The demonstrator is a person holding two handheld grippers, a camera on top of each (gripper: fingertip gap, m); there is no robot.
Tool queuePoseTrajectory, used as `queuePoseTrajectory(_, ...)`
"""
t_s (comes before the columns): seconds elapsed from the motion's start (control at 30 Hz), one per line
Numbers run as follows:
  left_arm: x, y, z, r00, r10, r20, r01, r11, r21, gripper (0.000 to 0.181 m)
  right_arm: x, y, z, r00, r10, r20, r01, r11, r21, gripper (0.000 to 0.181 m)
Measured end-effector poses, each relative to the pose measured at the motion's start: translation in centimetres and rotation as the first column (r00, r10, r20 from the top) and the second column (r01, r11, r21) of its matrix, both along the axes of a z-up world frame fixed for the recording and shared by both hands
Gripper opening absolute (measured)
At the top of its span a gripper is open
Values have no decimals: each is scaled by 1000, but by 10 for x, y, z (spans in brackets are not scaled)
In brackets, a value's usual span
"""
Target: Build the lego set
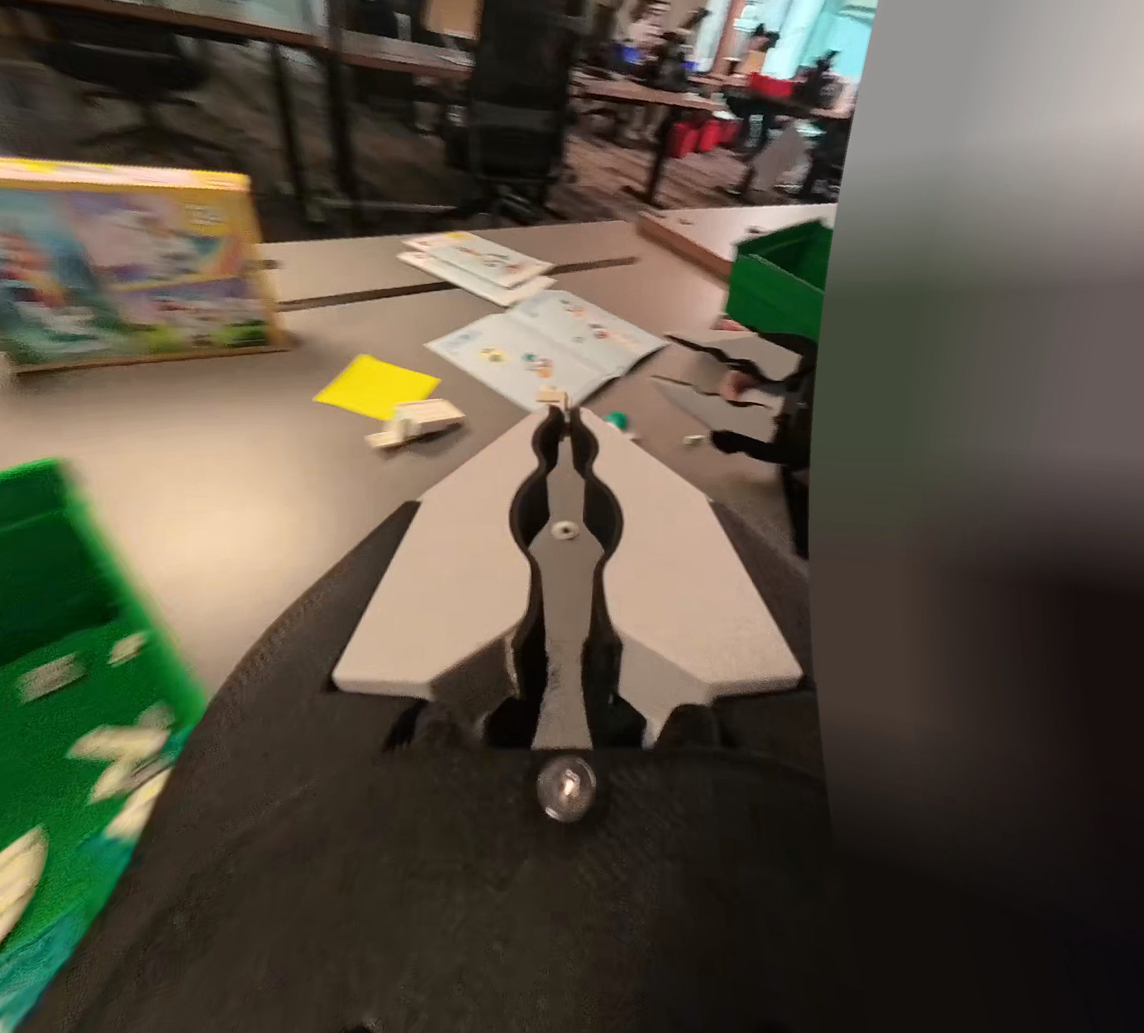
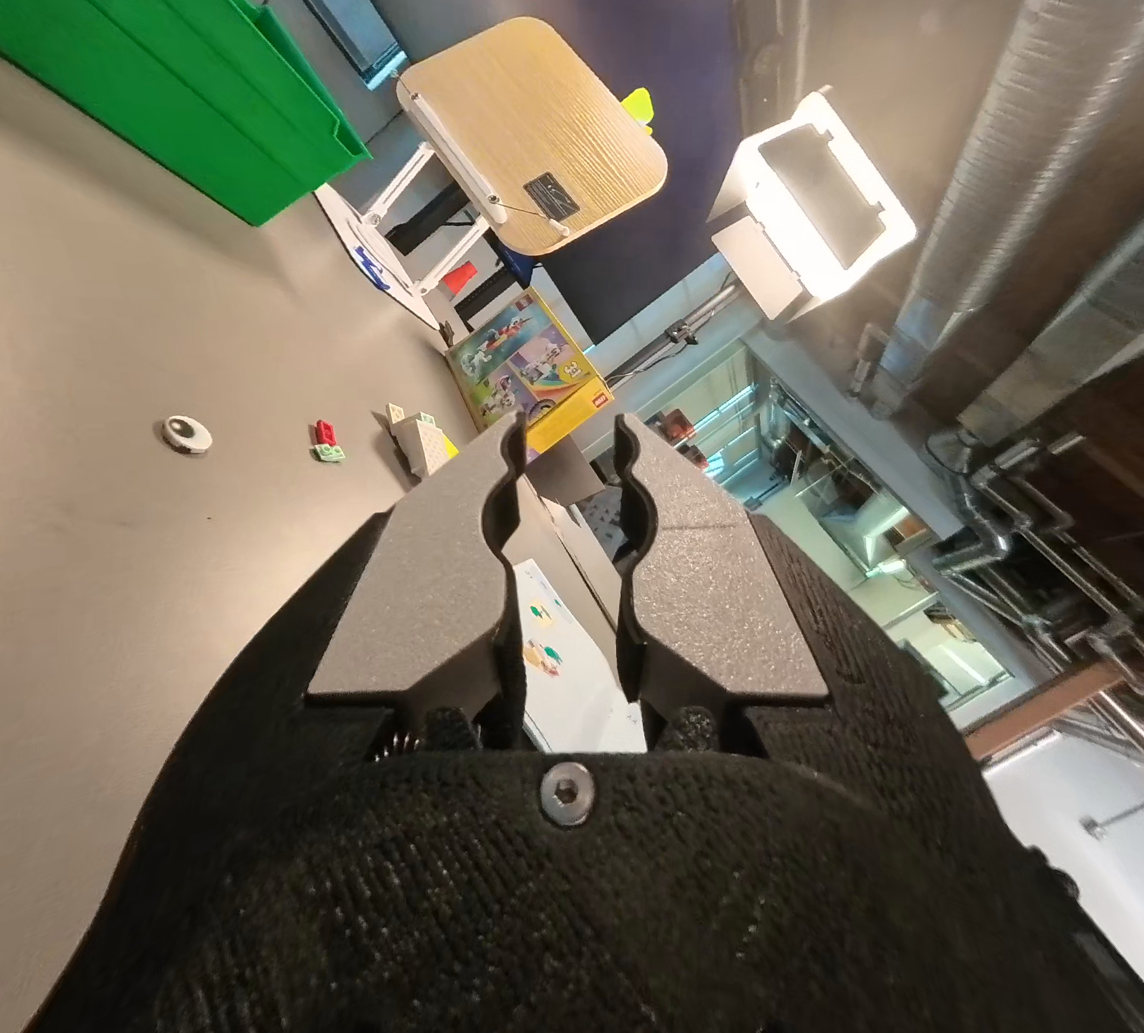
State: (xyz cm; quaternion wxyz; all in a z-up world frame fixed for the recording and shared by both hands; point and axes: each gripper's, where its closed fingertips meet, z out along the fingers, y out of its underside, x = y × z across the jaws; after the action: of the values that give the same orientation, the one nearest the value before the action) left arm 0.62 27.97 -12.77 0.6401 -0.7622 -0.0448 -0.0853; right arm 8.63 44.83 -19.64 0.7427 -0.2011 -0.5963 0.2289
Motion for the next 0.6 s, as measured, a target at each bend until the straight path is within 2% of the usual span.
queuePoseTrajectory(0.07,-35,-28,8,991,133,-36,-134,991,-30,2,1,4,1,1000,-16,-11,15,1000,-20,25)
queuePoseTrajectory(0.13,-77,-57,3,964,258,-62,-264,958,-109,2,2,10,4,999,-34,-27,33,998,-45,25)
queuePoseTrajectory(0.23,-119,-87,-28,947,322,14,-305,908,-287,2,7,23,11,993,-94,-70,90,994,-65,27)
queuePoseTrajectory(0.33,-160,-106,-61,920,391,-5,-358,838,-411,2,17,40,21,977,-178,-117,170,982,-76,29)
queuePoseTrajectory(0.43,-191,-114,-88,908,409,-86,-393,764,-511,2,30,64,23,951,-281,-130,268,958,-105,28)
queuePoseTrajectory(0.6,-202,-103,-133,947,308,-92,-292,702,-650,2,52,104,22,896,-420,-144,379,893,-243,29)
